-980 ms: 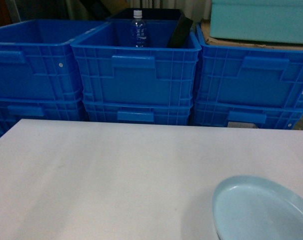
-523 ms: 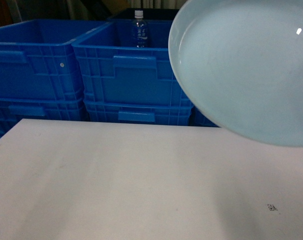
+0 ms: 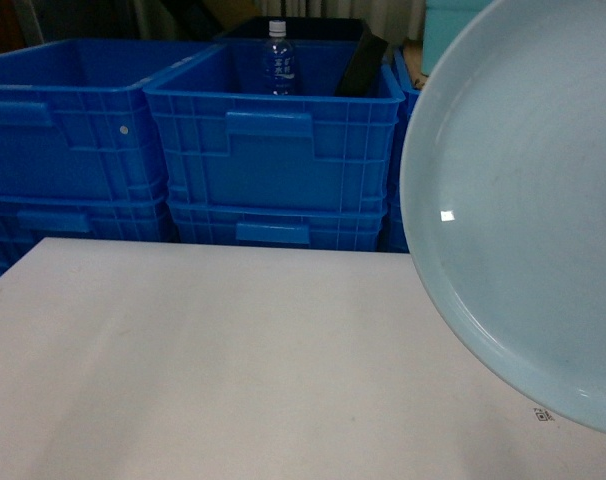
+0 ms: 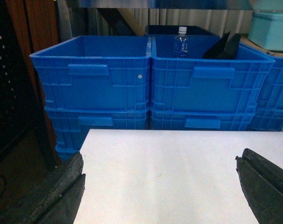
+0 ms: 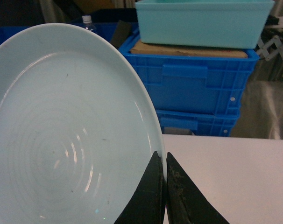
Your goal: Place blue tray on left shelf second layer neatly
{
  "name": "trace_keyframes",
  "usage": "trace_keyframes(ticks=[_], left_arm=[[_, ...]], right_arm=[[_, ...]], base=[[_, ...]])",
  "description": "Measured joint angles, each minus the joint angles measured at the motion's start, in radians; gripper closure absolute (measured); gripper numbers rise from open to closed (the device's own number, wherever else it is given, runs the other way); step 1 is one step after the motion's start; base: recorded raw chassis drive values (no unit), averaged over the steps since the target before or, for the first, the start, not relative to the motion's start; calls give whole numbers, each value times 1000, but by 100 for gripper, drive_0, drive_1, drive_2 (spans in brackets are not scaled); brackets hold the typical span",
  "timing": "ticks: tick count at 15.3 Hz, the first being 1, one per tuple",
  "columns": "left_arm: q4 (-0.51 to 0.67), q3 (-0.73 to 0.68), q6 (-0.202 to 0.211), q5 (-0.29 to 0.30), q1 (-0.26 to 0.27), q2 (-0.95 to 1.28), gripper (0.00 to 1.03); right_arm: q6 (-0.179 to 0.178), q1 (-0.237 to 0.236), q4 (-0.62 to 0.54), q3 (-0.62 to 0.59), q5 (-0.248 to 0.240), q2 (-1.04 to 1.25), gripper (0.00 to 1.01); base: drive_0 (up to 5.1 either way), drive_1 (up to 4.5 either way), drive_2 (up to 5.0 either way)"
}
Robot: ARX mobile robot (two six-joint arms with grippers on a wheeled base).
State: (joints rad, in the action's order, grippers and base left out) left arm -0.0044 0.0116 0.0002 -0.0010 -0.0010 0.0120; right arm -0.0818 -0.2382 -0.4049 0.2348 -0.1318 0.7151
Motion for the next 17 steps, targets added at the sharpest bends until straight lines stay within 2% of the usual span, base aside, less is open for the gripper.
trace_keyframes(ticks=[3,5,7,10,13,17], left_arm=[[0,0,0,1,0,0,5],[0,0,0,0,0,0,5],[0,0,0,1,0,0,5],[0,0,0,0,0,0,5],[0,0,0,1,0,0,5],[0,0,0,0,0,0,5]], right_arm=[[-15,159,-167,-11,106,161,99],[-30,248,-171,-6,162,187,99],[-33,304,-160,-5,192,184,99],[-32,262,-156,-6,204,161,99],[-53,274,-173,-6,242,153,99],[-75,273,-178,-6,253,147,99]], base=[[0,0,0],[0,0,0],[0,0,0],[0,0,0],[0,0,0],[0,0,0]])
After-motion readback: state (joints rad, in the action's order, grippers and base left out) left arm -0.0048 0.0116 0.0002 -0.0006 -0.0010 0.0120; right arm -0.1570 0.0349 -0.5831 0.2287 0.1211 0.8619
